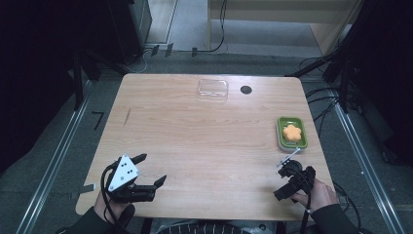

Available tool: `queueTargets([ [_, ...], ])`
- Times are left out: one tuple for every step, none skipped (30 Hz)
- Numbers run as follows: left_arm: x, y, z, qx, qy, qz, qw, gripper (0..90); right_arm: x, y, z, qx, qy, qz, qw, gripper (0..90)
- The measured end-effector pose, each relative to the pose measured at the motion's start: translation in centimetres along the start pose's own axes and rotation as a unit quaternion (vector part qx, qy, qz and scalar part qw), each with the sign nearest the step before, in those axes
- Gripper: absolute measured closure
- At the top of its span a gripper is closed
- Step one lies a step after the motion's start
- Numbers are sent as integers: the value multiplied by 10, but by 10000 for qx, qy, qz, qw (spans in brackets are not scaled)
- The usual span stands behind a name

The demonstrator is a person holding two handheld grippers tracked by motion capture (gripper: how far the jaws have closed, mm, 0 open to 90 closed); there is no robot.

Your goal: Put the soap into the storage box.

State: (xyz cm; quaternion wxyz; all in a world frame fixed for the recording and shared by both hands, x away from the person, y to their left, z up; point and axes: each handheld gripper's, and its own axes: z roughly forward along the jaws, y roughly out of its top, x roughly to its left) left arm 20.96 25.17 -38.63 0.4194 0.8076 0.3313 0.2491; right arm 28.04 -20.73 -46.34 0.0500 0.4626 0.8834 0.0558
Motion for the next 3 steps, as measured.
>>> queueTargets([
  [0, 0, 0, -10, -5, -9, 10000, 136, 0, 0, 1, 24, 5, -1, 10000, 32],
  [0, 0, 1, -3, -4, -9, 10000, 136, 0, 0, 1, 28, -17, 7, 10000, 33],
  [0, 0, 1, 3, -2, -8, 10000, 136, -1, 0, 1, 35, -9, 3, 10000, 33],
])
